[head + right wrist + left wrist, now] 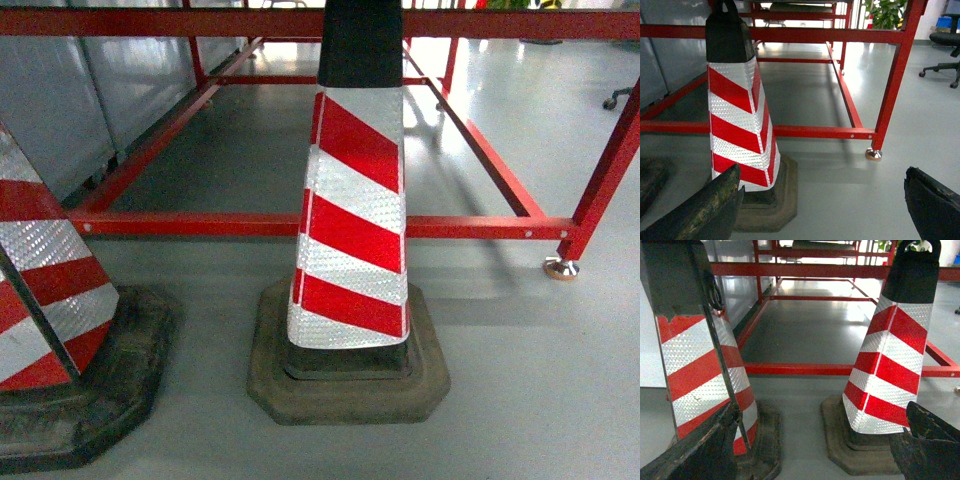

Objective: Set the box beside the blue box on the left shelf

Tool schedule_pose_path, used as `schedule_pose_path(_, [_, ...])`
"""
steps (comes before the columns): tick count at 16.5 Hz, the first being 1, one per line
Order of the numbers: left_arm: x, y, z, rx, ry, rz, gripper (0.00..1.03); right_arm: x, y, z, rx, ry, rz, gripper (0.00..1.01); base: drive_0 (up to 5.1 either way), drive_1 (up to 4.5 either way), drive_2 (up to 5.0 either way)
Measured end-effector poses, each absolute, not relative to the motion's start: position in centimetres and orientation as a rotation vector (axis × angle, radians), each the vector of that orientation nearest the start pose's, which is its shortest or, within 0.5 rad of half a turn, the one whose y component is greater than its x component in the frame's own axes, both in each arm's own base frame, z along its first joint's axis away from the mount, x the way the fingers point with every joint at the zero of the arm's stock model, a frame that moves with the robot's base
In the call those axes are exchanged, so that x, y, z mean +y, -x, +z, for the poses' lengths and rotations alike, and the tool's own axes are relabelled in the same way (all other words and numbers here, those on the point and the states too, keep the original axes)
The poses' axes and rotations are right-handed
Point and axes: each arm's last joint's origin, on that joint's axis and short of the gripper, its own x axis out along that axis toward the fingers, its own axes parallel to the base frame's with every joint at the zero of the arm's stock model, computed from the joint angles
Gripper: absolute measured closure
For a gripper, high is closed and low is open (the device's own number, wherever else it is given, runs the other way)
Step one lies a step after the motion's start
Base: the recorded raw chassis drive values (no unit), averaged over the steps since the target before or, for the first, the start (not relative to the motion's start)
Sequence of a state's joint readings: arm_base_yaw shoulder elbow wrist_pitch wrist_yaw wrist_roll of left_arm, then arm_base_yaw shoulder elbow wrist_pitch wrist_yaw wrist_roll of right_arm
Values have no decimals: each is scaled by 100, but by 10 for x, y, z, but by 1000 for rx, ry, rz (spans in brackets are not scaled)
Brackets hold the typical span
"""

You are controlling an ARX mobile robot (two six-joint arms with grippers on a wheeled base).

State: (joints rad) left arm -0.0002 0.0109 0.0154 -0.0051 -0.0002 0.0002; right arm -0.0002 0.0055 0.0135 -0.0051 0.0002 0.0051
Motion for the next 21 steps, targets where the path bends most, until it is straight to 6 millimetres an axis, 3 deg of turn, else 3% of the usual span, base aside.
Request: schedule_pose_path(21, [0, -97, 167, 2, 0, 0, 5, 0, -97, 167, -2, -5, 0, 3, 0, 0, 0])
